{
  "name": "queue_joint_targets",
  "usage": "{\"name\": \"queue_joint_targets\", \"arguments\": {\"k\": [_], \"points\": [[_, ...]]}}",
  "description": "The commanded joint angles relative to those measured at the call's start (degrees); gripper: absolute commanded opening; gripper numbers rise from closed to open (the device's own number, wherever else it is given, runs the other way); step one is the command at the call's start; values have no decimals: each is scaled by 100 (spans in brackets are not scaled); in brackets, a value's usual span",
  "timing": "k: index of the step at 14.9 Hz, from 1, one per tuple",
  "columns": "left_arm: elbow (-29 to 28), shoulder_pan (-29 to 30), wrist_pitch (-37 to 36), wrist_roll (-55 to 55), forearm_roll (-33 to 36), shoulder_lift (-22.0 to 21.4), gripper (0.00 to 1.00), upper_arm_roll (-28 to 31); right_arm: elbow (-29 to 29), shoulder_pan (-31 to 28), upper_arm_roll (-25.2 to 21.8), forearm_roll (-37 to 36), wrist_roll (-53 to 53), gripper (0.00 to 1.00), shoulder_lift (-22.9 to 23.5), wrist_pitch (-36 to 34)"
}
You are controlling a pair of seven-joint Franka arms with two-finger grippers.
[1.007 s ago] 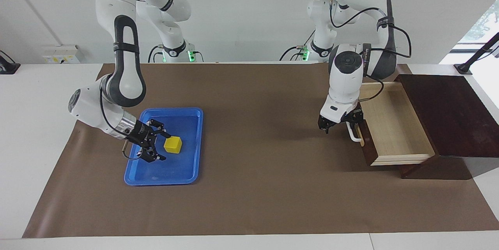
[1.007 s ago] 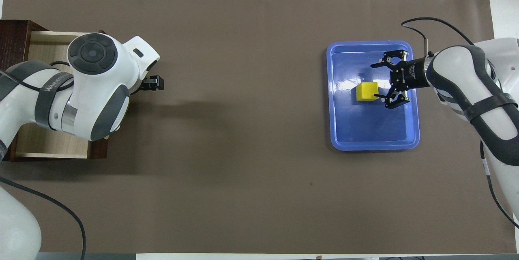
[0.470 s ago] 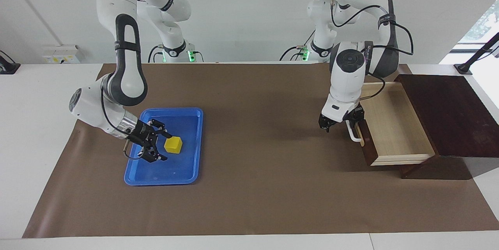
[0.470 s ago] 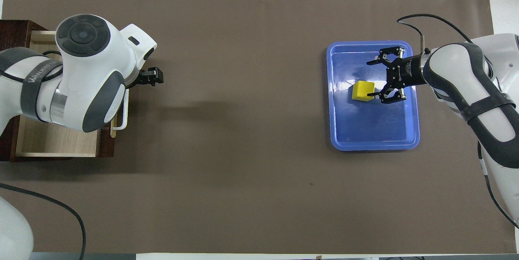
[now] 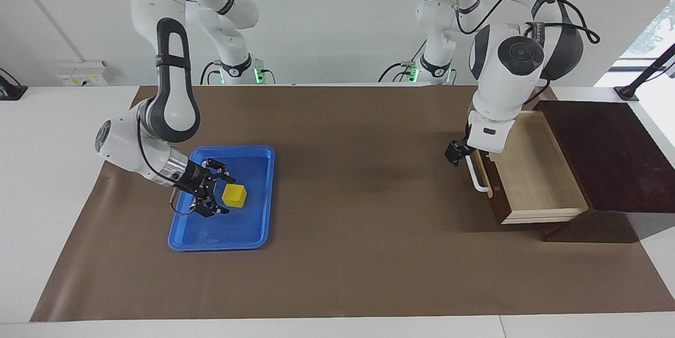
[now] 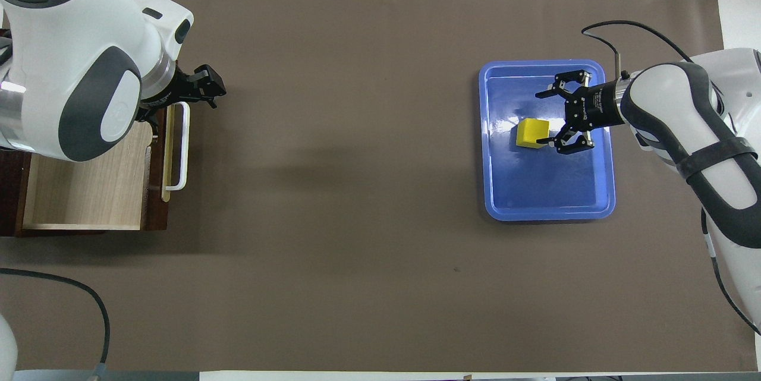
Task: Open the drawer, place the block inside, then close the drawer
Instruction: 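Grasp the yellow cube with the right gripper while the left gripper withdraws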
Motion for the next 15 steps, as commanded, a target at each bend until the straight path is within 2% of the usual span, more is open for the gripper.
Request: {"name": "queue_joint_targets", "arguments": {"k": [1, 4, 9, 12, 15], "points": [[179, 15, -184, -800, -228, -50, 100, 32, -201, 14, 8, 29, 106, 100, -119, 48], [127, -55, -175, -1889, -343, -121, 100, 23, -298, 14, 17, 29, 88, 100, -154, 119], [-76, -266, -193, -3032, -791, -253, 100, -3, -369, 5, 17, 82, 88, 100, -110, 224], [-84, -415, -183, -3912, -800, -297, 100, -12, -579, 5, 26, 108, 70, 100, -128, 592], [-452, -591, -61, -4519, -800, -498, 100, -29, -641, -3, 43, 117, 27, 100, -102, 681]]}}
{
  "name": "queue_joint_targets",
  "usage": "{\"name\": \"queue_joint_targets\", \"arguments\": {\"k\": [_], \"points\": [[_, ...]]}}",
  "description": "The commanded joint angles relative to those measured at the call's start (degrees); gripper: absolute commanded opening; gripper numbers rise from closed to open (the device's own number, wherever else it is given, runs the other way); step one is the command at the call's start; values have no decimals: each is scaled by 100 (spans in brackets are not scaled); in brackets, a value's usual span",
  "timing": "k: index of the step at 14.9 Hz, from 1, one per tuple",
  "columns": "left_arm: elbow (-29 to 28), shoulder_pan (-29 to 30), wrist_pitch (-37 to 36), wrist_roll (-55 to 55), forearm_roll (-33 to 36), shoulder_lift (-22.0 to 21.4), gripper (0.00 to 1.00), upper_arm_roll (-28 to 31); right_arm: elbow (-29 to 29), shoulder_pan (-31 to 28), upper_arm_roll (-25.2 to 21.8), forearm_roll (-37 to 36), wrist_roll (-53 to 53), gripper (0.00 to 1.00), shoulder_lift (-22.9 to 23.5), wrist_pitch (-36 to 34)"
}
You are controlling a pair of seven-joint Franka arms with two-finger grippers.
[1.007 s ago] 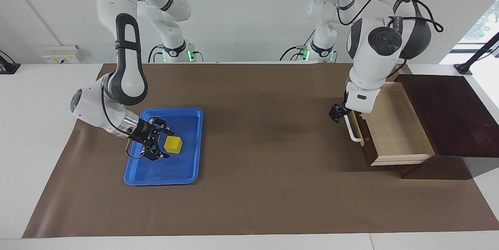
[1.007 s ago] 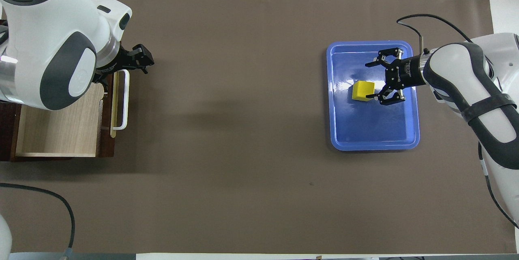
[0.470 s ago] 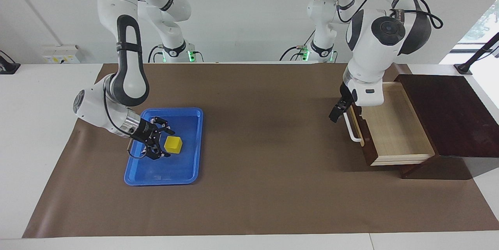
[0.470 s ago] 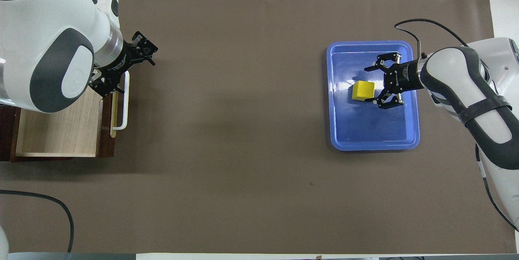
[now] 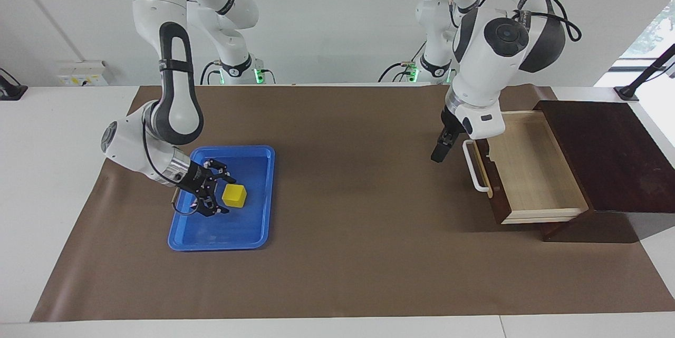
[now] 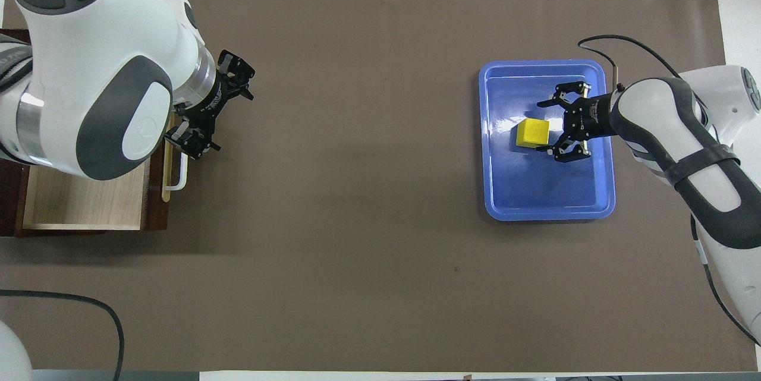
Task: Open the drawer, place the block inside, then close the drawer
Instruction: 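Grasp the yellow cube with the right gripper while the left gripper withdraws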
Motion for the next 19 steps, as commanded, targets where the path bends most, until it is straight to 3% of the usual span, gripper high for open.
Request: {"name": "queue_joint_targets", "arguments": {"k": [1, 5, 9, 12, 14, 17, 19], "points": [[-591, -202, 126, -426, -78, -367, 100, 48, -184, -4, 38, 126, -89, 100, -91, 161], [-584, -237, 240, -1195, -235, -403, 100, 48, -201, -13, 38, 126, -177, 99, -91, 161], [-680, -272, 311, -1657, -236, -455, 100, 48, -245, -13, 38, 302, -520, 83, -99, 161], [-1031, -342, 608, -1849, -236, -587, 100, 48, -245, -4, 38, 302, -573, 60, -99, 152], [-1094, -378, 768, -2253, -236, -622, 100, 48, -245, 5, 38, 302, -870, 32, -99, 161], [-1164, -378, 768, -2272, -236, -649, 100, 66, -167, -13, 30, 293, -1099, 0, -91, 74], [-1182, -378, 829, -2281, -236, -649, 100, 66, -53, -22, 30, 284, -1206, 0, -91, -58]]}}
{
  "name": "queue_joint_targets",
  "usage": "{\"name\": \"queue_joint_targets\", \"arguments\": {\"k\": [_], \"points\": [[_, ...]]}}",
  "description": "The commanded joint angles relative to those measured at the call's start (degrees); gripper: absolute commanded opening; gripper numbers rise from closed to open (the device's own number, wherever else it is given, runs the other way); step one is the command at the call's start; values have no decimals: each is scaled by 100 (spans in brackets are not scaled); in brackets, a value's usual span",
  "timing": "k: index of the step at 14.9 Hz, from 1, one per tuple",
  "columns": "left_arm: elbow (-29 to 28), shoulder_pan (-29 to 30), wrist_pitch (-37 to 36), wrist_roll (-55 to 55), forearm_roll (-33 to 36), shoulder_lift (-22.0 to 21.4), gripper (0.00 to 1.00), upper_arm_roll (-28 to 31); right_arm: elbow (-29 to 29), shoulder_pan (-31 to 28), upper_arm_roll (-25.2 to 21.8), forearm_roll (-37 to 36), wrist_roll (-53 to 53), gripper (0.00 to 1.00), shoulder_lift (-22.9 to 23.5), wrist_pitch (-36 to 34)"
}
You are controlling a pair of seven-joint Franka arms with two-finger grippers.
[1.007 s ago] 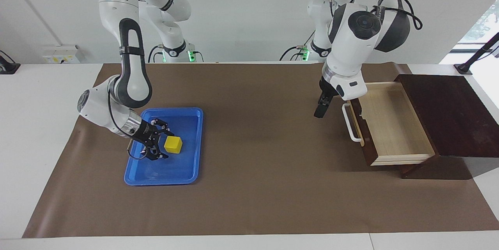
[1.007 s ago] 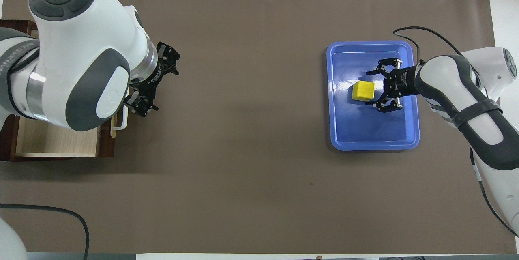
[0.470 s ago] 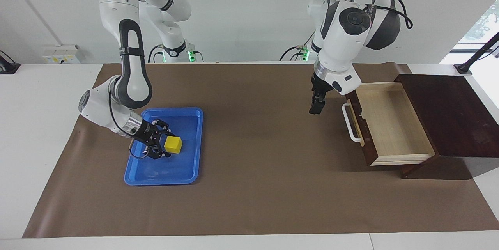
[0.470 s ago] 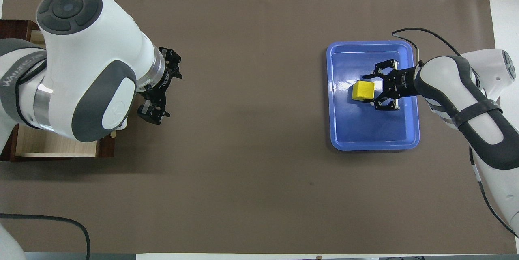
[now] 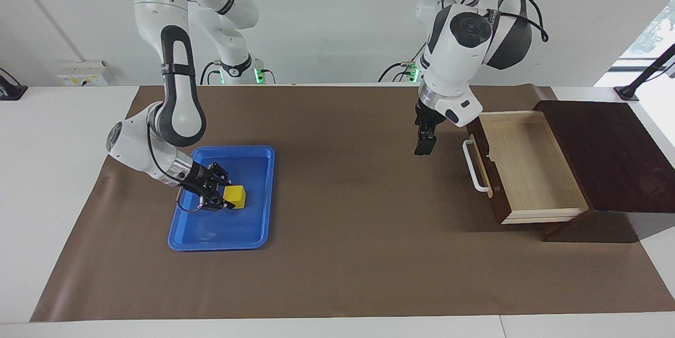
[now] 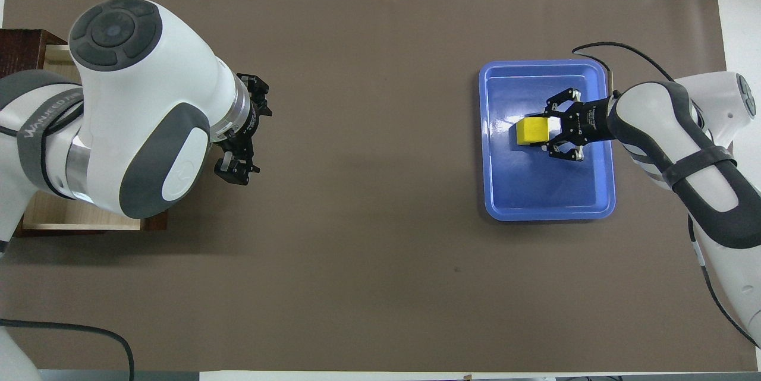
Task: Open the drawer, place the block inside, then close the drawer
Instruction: 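Grasp the yellow cube with the right gripper while the left gripper withdraws, then lift the cube with the right gripper toward the left gripper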
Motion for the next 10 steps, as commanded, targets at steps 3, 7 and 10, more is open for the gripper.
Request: {"name": "queue_joint_targets", "arguments": {"k": [3, 7, 10], "points": [[-269, -18, 294, -512, -84, -197, 100, 82, 609, 12, 60, 80, -135, 0, -103, -552], [-278, 35, 312, -742, -84, -188, 100, 91, 1524, 643, 69, 62, 1251, 0, 11, -907], [-269, 44, 320, -1067, -84, -188, 100, 100, 2306, 1135, 69, 18, 2367, 0, 239, -1056]]}}
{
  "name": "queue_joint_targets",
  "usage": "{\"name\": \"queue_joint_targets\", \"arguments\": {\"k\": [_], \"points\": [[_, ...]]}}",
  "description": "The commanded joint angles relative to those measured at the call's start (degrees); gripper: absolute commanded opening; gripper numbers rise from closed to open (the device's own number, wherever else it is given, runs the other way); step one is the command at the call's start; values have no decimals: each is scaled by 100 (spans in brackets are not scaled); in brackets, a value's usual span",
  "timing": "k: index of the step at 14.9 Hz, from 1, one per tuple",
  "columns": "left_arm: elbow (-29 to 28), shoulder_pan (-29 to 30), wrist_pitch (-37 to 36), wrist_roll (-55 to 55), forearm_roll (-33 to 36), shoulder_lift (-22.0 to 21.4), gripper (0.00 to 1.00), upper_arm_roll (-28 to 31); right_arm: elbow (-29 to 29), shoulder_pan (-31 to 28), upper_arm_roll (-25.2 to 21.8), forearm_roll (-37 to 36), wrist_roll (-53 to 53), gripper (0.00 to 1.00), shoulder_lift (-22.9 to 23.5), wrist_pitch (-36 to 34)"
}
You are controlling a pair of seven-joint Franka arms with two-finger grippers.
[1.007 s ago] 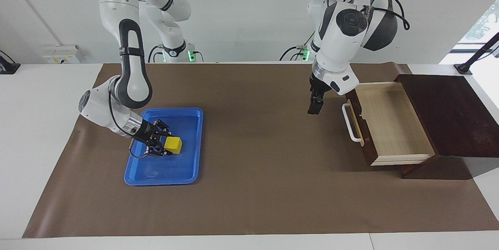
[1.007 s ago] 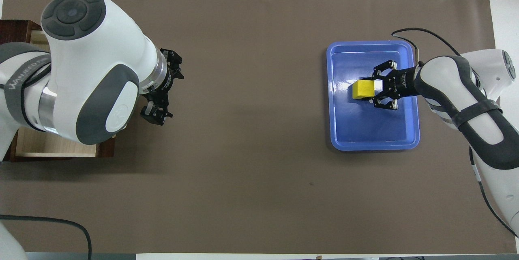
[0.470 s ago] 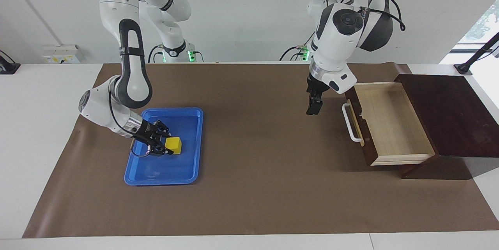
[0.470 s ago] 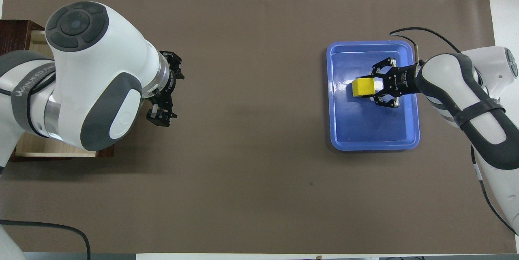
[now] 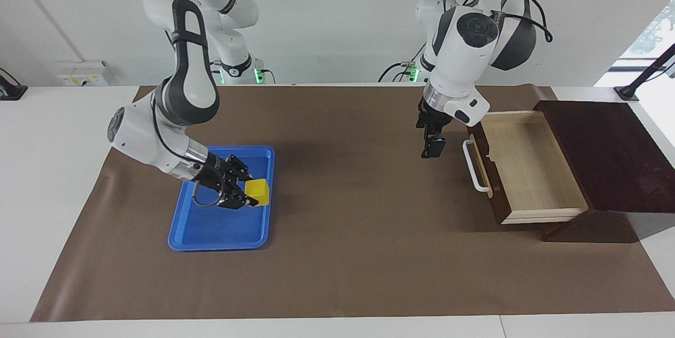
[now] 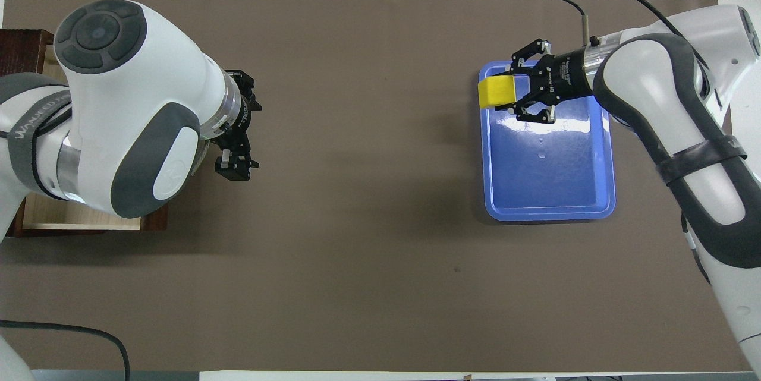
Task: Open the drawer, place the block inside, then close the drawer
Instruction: 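Lift the cube with the right gripper toward the left gripper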
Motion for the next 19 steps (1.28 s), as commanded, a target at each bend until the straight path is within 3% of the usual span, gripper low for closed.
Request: {"name": "queue_joint_targets", "arguments": {"k": [1, 3, 7, 10, 14, 17, 19], "points": [[-231, 15, 145, -204, -84, -173, 100, 14, 942, 416, -6, -81, 983, 0, 387, -259], [-196, 15, 276, -213, -75, -138, 100, 14, 1286, 872, -6, -389, 1460, 0, 546, -347], [-161, 6, 303, -222, -40, -111, 100, 14, 1428, 1611, -67, -556, 1942, 0, 695, -85], [-161, 15, 338, -222, -40, -94, 100, 14, 2024, 2050, -76, -688, 2611, 0, 1151, 83], [-65, -64, 321, -493, -40, 3, 100, 23, 2605, 2412, -76, -934, 3131, 0, 1583, 250], [356, -266, 285, -608, -48, 441, 100, 14, 2588, 2474, -50, -1198, 3140, 0, 1566, 241], [428, -275, 311, -652, -57, 513, 100, 14, 2588, 2474, -50, -1190, 3149, 0, 1557, 233]]}}
